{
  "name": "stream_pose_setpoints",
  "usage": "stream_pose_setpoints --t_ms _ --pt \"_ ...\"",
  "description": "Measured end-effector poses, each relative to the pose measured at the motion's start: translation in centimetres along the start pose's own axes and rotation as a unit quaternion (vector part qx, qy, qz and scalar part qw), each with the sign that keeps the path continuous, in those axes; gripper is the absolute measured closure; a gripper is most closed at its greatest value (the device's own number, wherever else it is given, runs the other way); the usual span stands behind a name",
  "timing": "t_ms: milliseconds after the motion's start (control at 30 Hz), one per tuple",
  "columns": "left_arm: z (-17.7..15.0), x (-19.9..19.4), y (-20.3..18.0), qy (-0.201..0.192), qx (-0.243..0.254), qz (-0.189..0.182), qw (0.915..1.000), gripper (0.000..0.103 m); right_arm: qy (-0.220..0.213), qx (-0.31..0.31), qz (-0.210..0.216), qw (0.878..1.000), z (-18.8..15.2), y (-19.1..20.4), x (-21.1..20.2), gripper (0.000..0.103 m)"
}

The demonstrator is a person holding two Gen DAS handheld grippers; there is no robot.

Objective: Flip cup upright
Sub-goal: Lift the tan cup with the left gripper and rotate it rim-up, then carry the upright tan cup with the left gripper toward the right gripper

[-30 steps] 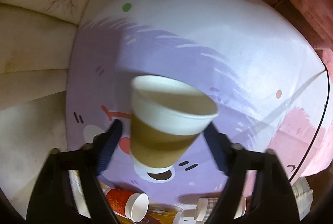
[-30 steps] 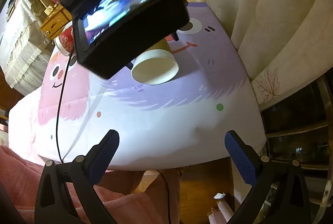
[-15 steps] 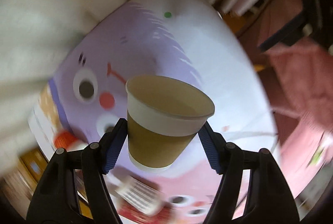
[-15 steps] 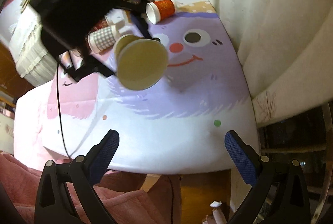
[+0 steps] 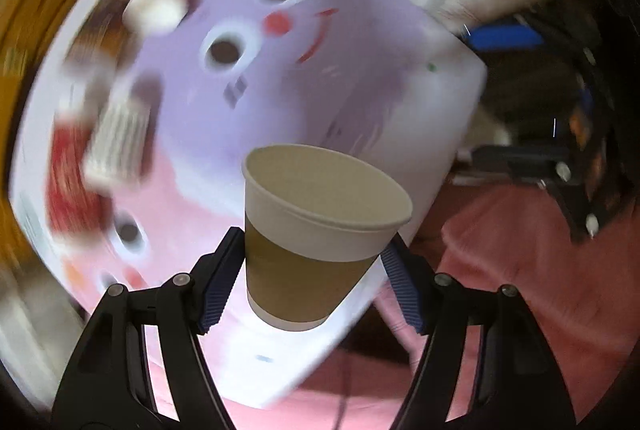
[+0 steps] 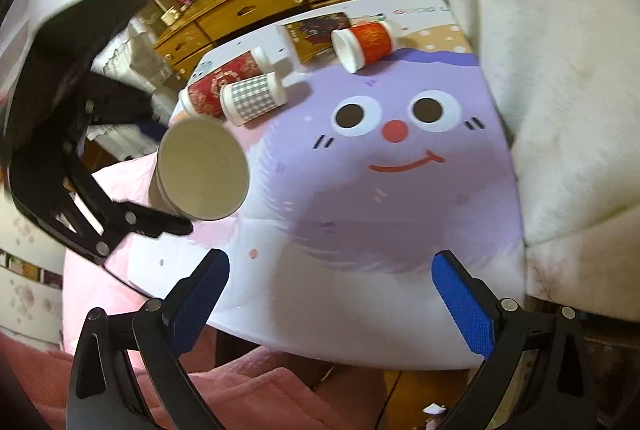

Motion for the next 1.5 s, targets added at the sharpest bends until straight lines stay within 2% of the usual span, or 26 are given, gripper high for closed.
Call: stream_pose_setpoints --t_ms 67,133,167,200,233,267,300,333,433,500,567,700,867,933,1033,1167,1300,1433,1500 --pt "-0.9 1.0 1.3 -0.003 -0.065 -0.017 0.9977 0.036 0.009 0.000 0.015 1.000 0.6 0.4 0.6 0.000" --pt "-2.7 2.1 3.3 -0.010 -0.170 -0.048 0.9843 0.036 0.020 0.004 0.026 0.999 1.0 0.9 1.2 0.000" --pt "-3.1 2.5 3.8 -0.012 -0.197 -0.061 0.9784 0.036 0.027 0.007 0.033 0.999 1.3 1.1 1.7 0.000" --pt "-4.2 3.2 4.8 -0.019 -0.254 -0.095 0.9624 0.036 0.032 0.010 0.038 0.999 1.5 1.3 2.2 0.000" --pt "-4.9 3.5 5.0 -0.023 -0.275 -0.107 0.9553 0.036 0.039 0.015 0.045 0.998 1.7 1.4 2.8 0.000" --pt "-5.9 4.2 5.5 -0.030 -0.313 -0.123 0.9411 0.036 0.044 0.020 0.051 0.998 1.6 1.5 3.1 0.000" --pt "-6.5 4.7 5.7 -0.035 -0.337 -0.129 0.9319 0.036 0.052 0.030 0.058 0.997 1.9 1.6 3.7 0.000" --pt "-6.9 4.8 5.8 -0.038 -0.351 -0.131 0.9262 0.036 0.057 0.038 0.065 0.996 1.9 1.6 4.2 0.000" --pt "-8.8 6.3 6.6 -0.051 -0.421 -0.160 0.8913 0.036 0.078 0.074 0.081 0.991 2.2 1.3 5.7 0.000" --pt "-9.8 7.0 6.8 -0.052 -0.449 -0.176 0.8747 0.036 0.096 0.101 0.091 0.986 2.5 1.0 6.9 0.000" --pt "-10.4 8.3 7.1 -0.050 -0.462 -0.188 0.8652 0.036 0.111 0.127 0.104 0.980 2.6 0.8 7.6 0.000" --pt "-11.3 10.0 7.3 -0.039 -0.469 -0.182 0.8634 0.036 0.125 0.168 0.134 0.969 2.7 0.6 9.2 0.000" --pt "-11.1 11.0 8.1 -0.035 -0.469 -0.184 0.8630 0.034 0.137 0.168 0.131 0.967 2.5 1.3 10.0 0.000" --pt "-11.1 11.0 8.2 -0.035 -0.464 -0.189 0.8647 0.027 0.142 0.169 0.131 0.966 2.3 1.5 10.1 0.000" --pt "-10.8 10.8 8.3 -0.036 -0.456 -0.189 0.8689 0.024 0.150 0.173 0.134 0.964 2.0 1.7 10.5 0.000" --pt "-10.7 9.7 8.1 -0.038 -0.445 -0.195 0.8730 0.023 0.156 0.176 0.137 0.962 1.7 2.0 10.6 0.000" --pt "-12.0 7.6 8.0 -0.049 -0.438 -0.193 0.8769 0.023 0.159 0.173 0.139 0.962 2.0 2.5 11.2 0.000" --pt "-13.6 5.3 8.5 -0.076 -0.439 -0.188 0.8751 0.023 0.171 0.165 0.114 0.965 2.5 3.6 12.9 0.000" --pt "-14.9 3.9 9.0 -0.104 -0.436 -0.164 0.8785 0.023 0.176 0.163 0.102 0.966 2.4 4.3 13.9 0.000"
Point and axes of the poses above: each gripper's, at about its wrist camera, not at the fingertips, and x roughly the way its jaws point, y to its left, z to its top, the point moved 1 cm from there along x, roughly the way its jaws point, and after that the axes turned 6 degrees about -x, right-handed, at the moved point
